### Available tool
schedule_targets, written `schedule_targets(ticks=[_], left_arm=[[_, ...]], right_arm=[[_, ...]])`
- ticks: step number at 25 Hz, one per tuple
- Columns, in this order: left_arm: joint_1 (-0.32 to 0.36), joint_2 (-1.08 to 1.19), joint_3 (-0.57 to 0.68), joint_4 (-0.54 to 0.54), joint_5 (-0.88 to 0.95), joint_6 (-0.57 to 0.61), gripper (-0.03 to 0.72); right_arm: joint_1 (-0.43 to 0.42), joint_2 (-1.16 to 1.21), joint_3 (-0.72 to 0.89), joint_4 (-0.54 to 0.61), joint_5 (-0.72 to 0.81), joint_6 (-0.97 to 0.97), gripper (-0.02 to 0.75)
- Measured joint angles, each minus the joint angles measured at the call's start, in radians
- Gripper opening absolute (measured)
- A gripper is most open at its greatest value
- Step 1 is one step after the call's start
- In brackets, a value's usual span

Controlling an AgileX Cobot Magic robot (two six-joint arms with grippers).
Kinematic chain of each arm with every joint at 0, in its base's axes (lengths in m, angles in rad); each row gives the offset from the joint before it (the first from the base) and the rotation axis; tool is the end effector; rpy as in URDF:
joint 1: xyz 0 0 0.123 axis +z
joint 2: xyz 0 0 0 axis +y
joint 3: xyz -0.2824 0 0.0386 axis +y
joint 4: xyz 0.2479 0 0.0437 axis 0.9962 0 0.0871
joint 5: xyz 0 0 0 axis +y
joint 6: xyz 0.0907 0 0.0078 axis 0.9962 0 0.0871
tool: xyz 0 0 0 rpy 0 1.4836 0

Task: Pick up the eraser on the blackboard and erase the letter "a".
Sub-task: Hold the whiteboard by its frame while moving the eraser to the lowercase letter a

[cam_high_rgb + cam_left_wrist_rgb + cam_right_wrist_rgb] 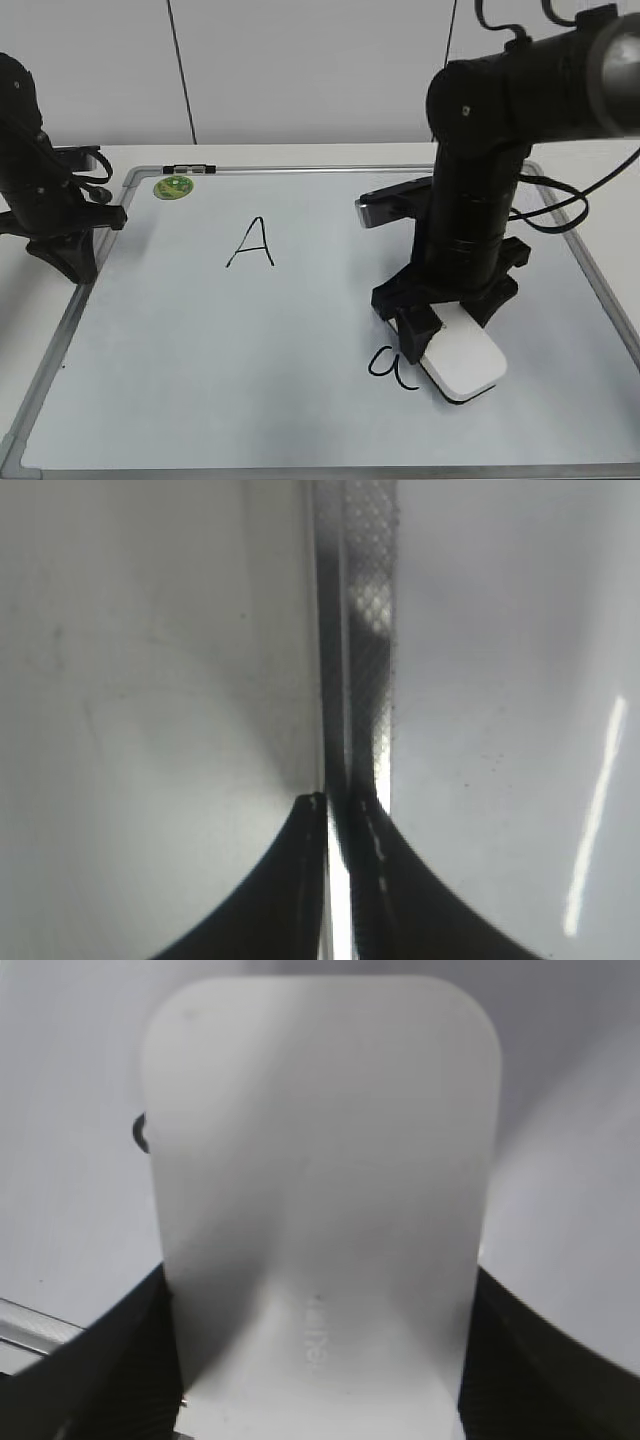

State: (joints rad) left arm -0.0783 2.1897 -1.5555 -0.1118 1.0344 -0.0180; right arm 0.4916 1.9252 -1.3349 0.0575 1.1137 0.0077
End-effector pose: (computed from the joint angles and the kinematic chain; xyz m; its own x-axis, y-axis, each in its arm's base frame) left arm 0.4181 -0.0416 0.1283 -0.9999 0.0033 0.0150 0.0019 0.9955 -0.0950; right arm 0.3153 0.1742 0.1820 -0.8957 -0.4421 0.0470 -0.4399 0.8966 0.0500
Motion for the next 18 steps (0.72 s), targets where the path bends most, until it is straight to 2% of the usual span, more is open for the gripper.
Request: schedule_targets(ticks=[4, 18], left_arm=[[0.000, 0.000, 0.000, -0.001, 0.000, 0.000, 0.029], [0.000, 0.000, 0.000, -0.002, 0.000, 0.000, 0.029]], right_arm=[[0.029, 0.030, 0.000, -0.004, -0.032, 0.009, 0.507], [0.033, 0.123, -0.025, -0.016, -0.074, 0.017, 0.507]])
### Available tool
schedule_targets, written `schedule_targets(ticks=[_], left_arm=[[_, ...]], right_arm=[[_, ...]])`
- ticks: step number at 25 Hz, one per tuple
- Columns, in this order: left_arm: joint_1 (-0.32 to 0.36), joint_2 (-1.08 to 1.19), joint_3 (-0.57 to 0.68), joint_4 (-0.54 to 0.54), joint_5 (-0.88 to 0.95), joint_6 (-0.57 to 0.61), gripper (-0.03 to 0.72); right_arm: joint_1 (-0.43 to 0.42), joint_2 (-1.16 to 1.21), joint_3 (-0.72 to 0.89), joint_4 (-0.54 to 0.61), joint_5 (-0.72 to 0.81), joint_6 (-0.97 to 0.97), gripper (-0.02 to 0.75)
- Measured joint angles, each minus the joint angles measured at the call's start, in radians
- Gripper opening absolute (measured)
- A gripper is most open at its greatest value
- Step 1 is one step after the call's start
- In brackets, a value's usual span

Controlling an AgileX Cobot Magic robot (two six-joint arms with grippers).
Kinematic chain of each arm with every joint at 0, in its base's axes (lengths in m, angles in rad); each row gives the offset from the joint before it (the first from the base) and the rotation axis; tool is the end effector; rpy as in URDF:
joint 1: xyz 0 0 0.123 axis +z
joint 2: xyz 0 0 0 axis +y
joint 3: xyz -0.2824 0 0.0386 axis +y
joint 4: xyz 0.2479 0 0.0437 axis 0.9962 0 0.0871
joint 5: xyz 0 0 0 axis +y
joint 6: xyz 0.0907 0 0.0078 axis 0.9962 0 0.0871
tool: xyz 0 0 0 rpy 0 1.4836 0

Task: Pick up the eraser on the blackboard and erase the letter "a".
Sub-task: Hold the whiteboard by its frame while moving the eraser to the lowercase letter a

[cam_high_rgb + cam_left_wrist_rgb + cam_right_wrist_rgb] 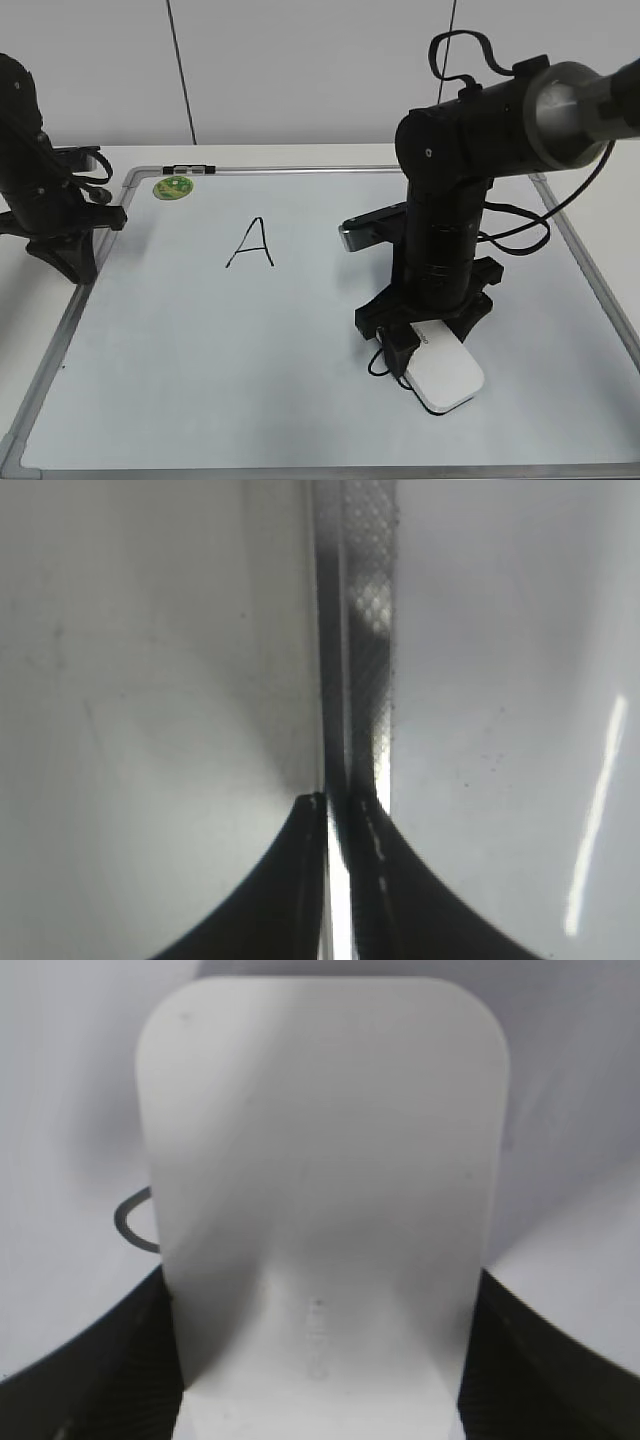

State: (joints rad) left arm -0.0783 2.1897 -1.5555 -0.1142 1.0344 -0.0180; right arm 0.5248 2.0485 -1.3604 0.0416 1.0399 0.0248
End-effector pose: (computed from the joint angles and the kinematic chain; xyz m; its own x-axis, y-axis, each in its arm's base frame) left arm 0.4180 -0.0418 0.1283 -0.9999 0.0021 0.0152 0.0006 0.9953 -0.0971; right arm 0.3245 0.1917 0.1416 -0.8853 -0.4596 0.0711 -0.4584 0.8881 0.0325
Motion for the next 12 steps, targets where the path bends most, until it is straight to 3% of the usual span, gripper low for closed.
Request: schedule_targets(ticks=[5, 12], left_arm=[[0.000, 0.000, 0.000, 0.000, 0.000, 0.000, 0.029], [0.000, 0.000, 0.000, -0.001, 0.001, 0.000, 0.029]], right_arm=[[0.023, 0.003, -0.010, -0.002, 0.006, 0.004, 0.507], [0.130, 0.031, -0.076, 0.024, 0.023, 0.004, 0.507]])
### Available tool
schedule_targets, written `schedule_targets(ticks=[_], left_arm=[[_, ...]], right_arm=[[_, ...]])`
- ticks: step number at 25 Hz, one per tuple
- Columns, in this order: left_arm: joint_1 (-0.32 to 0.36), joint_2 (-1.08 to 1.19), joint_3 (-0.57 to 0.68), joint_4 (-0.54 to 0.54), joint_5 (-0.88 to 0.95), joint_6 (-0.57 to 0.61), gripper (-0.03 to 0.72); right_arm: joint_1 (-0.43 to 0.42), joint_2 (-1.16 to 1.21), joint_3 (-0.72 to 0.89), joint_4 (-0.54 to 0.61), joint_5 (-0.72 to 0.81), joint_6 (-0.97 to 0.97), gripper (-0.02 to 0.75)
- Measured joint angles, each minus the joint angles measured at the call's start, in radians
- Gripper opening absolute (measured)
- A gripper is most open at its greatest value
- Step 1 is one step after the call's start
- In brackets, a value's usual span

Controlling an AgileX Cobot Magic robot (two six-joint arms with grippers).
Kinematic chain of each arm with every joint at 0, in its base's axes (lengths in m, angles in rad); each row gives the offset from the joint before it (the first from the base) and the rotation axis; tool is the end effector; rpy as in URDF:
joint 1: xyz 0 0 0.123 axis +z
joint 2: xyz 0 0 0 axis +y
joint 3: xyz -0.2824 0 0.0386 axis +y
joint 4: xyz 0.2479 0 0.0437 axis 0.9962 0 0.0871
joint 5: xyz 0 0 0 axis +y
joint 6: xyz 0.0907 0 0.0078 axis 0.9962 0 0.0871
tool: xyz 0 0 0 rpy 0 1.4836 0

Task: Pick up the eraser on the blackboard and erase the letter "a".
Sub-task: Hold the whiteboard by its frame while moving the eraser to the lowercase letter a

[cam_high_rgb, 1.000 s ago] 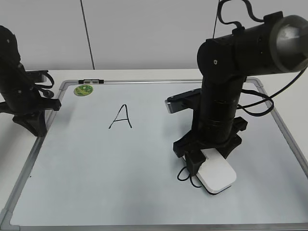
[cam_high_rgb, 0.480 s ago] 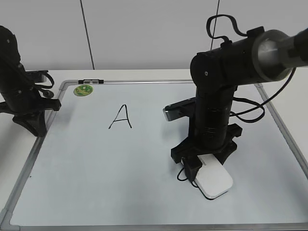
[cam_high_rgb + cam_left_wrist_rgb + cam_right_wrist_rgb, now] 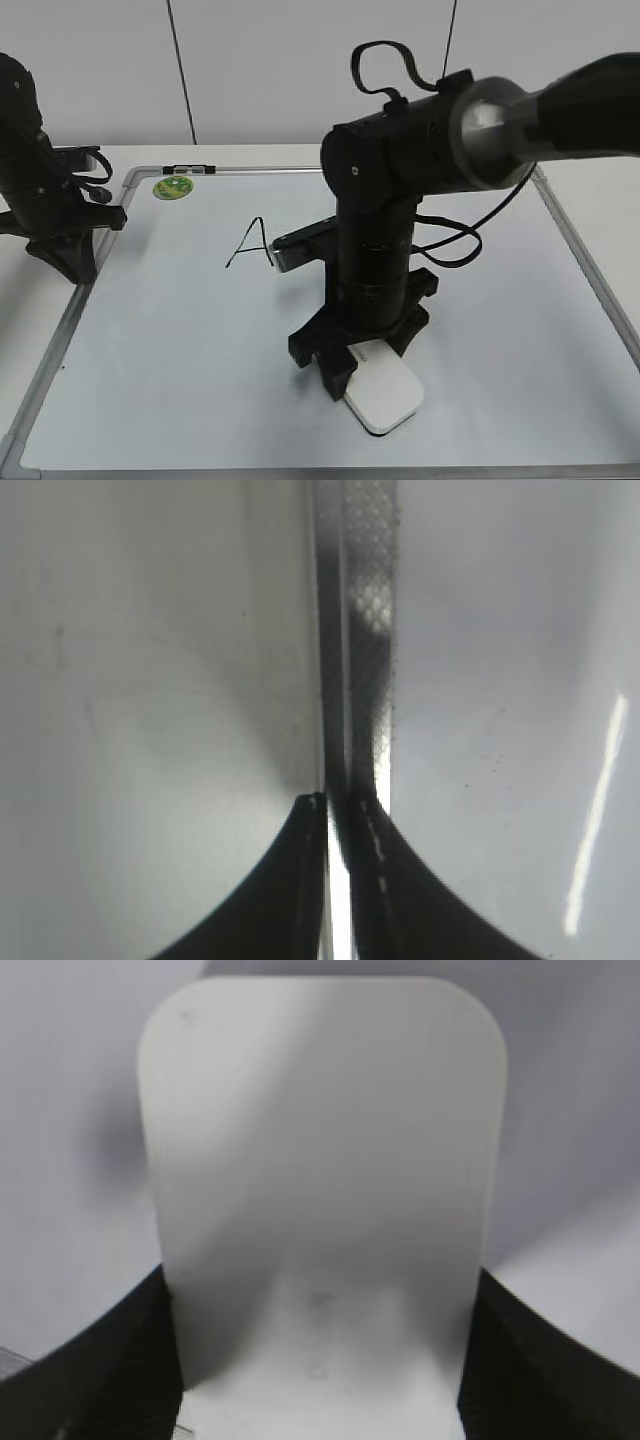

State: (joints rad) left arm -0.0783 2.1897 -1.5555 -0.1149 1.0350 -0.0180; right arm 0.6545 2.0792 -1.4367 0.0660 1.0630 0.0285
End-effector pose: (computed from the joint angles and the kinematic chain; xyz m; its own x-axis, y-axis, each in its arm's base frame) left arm 0.4180 -0.0418 0.1284 -0.9999 0.0018 0.0158 0.0003 0.9952 -0.0977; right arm 0.3074 0.2425 0.1466 -0.8277 -0.5589 0.0500 -0.5565 0.8291 0.0546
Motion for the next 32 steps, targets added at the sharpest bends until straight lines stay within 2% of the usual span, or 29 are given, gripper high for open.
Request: schedule_targets(ticks=[5, 10, 14, 19, 26, 32], left_arm=[[0.000, 0.000, 0.000, 0.000, 0.000, 0.000, 0.029], [0.000, 0.000, 0.000, 0.000, 0.002, 0.000, 0.029], [0.000, 0.000, 0.000, 0.000, 0.002, 0.000, 0.029], [0.000, 0.000, 0.000, 0.000, 0.002, 0.000, 0.029], [0.000, 0.000, 0.000, 0.000, 0.002, 0.000, 0.029], [0.000, 0.000, 0.000, 0.000, 0.002, 0.000, 0.029]], right_arm=[[0.019, 0.009, -0.030, 0.010, 0.002, 0.000, 0.507], [0.017, 0.011, -0.032, -0.155, 0.014, 0.081, 0.501], [0.003, 0.011, -0.032, -0.208, 0.032, 0.112, 0.498], [-0.049, 0.011, -0.034, -0.273, 0.052, 0.152, 0.498], [-0.133, 0.011, -0.034, -0.289, 0.075, 0.162, 0.498], [-0.192, 0.001, -0.036, -0.353, 0.127, 0.181, 0.498]])
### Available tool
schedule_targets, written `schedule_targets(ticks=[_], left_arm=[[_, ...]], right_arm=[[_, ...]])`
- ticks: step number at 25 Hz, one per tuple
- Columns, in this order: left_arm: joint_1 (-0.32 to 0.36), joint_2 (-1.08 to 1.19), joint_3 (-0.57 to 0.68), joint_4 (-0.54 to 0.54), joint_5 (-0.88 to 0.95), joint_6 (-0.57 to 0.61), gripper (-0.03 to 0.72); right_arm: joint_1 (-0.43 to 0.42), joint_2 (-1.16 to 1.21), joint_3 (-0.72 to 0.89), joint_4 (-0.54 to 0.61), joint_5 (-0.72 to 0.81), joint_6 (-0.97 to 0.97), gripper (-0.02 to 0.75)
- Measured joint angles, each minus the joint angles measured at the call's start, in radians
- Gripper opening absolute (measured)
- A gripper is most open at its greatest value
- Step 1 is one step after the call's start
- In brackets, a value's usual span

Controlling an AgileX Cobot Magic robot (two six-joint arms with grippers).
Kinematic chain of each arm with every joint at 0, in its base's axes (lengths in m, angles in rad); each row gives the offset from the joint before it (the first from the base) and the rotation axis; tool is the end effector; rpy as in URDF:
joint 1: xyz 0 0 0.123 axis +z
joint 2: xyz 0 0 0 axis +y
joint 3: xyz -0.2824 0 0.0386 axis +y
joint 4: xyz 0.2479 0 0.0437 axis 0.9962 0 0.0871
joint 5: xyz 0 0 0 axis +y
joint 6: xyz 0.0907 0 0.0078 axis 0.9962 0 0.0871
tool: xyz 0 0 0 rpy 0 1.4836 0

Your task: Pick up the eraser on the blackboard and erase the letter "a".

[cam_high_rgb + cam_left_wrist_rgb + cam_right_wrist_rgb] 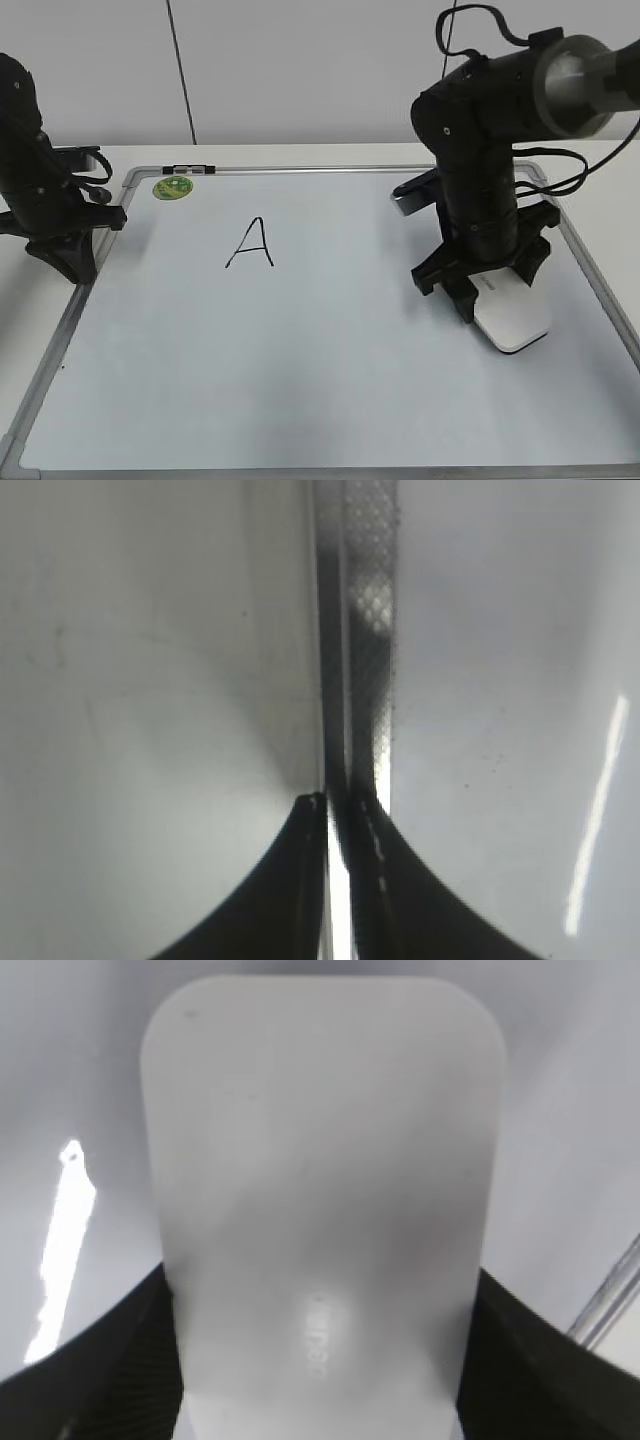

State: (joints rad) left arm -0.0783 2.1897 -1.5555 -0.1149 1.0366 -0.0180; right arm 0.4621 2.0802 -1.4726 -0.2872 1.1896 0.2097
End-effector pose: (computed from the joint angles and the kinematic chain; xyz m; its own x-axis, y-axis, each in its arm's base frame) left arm 0.4178 -0.0418 0.1284 -0.9998 0.0020 0.0174 0.0003 0.9952 -0.0976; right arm 0.3587 0.1519 0.1579 -0.9297 -0.3552 0.0975 -0.3682 0.8891 -0.2720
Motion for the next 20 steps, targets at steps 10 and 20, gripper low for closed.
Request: schedule_targets(ticks=[10, 20], left_arm=[[0.000, 0.000, 0.000, -0.002, 0.000, 0.000, 0.028], [0.000, 0.000, 0.000, -0.004, 0.000, 0.000, 0.028]], right_arm=[[-0.014, -0.009, 0.000, -0.038, 0.004, 0.007, 0.498], [-0.034, -0.010, 0.000, -0.067, 0.004, 0.007, 0.498]])
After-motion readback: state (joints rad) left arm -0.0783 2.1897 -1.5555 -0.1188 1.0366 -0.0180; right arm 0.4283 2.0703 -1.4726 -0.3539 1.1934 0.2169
